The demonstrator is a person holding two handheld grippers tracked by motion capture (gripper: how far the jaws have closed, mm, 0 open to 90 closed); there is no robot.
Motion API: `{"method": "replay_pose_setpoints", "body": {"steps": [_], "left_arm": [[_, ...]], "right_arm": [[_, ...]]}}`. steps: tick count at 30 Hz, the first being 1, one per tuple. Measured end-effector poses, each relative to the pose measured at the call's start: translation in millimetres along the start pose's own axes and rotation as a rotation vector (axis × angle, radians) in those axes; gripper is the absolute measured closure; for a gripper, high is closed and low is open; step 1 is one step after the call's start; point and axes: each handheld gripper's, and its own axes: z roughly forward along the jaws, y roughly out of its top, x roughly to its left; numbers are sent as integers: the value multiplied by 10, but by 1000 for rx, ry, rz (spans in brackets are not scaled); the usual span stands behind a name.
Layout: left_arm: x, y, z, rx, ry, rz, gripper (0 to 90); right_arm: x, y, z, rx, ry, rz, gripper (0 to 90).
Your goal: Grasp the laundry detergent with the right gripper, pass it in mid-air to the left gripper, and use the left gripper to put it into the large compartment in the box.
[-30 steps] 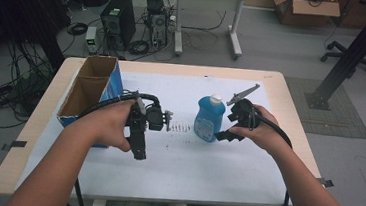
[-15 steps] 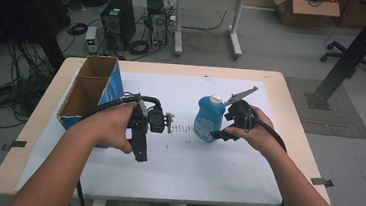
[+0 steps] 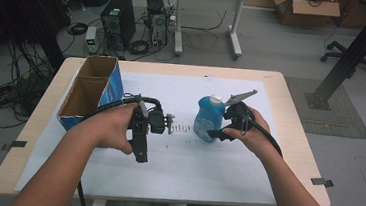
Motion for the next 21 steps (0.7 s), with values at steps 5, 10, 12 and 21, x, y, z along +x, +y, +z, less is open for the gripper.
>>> {"method": "replay_pose_setpoints", "body": {"steps": [5, 10, 12, 21], "left_arm": [[-7, 3, 7, 1, -1, -2, 2], [-10, 9, 23, -1, -6, -4, 2], [-11, 13, 29, -2, -6, -2, 2], [-21, 23, 30, -1, -6, 1, 2]], "right_arm": [[-6, -19, 29, -24, 1, 10, 25], [3, -54, 75, -29, -7, 6, 25], [4, -65, 92, -37, -10, 6, 25], [-2, -109, 141, -86, -13, 6, 22]]}}
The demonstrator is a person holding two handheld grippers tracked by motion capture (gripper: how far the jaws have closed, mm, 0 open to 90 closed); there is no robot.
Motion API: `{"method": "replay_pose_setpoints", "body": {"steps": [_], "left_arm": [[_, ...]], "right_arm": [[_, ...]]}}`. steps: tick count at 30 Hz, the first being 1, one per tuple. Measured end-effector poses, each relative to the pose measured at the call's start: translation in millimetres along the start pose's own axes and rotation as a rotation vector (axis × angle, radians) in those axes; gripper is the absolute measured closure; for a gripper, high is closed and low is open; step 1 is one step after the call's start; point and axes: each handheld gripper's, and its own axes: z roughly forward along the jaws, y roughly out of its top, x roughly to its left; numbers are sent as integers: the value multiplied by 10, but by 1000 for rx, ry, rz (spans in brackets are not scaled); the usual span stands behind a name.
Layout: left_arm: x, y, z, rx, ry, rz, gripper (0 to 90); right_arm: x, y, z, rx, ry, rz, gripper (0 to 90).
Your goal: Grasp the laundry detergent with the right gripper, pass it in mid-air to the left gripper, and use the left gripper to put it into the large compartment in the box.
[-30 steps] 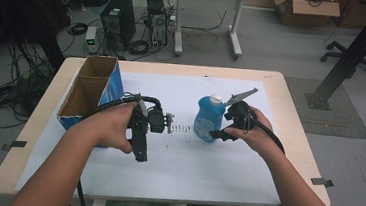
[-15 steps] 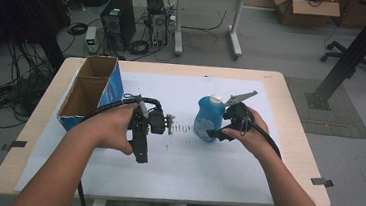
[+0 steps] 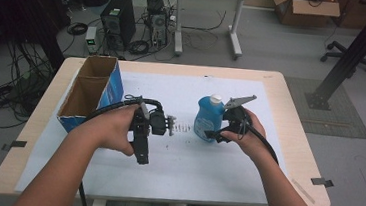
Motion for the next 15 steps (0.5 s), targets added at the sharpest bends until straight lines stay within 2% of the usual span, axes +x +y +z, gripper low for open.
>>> {"method": "replay_pose_setpoints", "body": {"steps": [3, 15], "left_arm": [[-2, -11, -7, 3, 0, -3, 2], [-8, -45, 9, 6, -5, -8, 2]], "right_arm": [[3, -14, 22, -3, -8, 6, 22], [-9, -41, 73, -69, -21, 17, 17]]}}
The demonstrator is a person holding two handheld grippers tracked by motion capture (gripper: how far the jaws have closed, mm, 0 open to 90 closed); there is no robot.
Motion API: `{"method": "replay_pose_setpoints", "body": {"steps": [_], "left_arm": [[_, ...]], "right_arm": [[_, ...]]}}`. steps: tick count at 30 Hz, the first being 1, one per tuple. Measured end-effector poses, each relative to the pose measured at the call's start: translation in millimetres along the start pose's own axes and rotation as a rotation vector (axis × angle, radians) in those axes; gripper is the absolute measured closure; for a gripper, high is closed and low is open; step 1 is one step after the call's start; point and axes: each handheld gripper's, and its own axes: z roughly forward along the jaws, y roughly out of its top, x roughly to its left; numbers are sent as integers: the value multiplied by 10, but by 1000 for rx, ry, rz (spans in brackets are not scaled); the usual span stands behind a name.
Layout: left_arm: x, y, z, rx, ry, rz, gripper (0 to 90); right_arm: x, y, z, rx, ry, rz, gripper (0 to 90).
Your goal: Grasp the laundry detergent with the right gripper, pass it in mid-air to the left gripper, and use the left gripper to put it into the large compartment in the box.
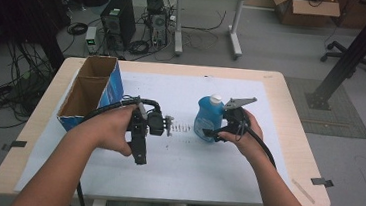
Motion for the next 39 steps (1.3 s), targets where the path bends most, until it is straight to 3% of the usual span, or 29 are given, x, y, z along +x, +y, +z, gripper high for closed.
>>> {"method": "replay_pose_setpoints", "body": {"steps": [9, 22, 39], "left_arm": [[-1, -5, 8, 0, -5, -3, 2], [-4, -16, 16, -7, -5, 2, 2], [1, -15, 23, -6, -5, 0, 2]], "right_arm": [[18, -5, 41, -18, -20, -7, 14], [17, -13, 69, -51, -53, 21, 30], [54, -34, 76, -68, -52, 11, 222]]}}
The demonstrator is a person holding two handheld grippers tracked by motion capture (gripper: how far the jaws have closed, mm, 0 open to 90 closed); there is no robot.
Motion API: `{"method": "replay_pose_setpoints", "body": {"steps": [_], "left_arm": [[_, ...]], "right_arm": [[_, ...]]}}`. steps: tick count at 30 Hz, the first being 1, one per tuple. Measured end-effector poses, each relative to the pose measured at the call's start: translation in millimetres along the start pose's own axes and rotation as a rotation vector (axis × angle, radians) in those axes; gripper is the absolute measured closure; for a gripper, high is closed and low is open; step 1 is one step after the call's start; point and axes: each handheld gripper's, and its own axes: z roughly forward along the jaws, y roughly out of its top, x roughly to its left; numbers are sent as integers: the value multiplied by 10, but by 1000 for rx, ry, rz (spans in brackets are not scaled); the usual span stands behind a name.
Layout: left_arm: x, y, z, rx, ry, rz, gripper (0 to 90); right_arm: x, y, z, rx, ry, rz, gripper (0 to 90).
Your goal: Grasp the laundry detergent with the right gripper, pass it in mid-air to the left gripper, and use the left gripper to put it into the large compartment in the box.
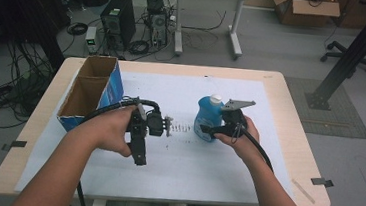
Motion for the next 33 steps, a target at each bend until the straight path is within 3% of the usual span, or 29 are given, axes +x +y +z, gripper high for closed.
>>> {"method": "replay_pose_setpoints", "body": {"steps": [33], "left_arm": [[-8, 19, 0, 4, 1, 0, 2]], "right_arm": [[21, -27, 18, -32, -26, -6, 386]]}}
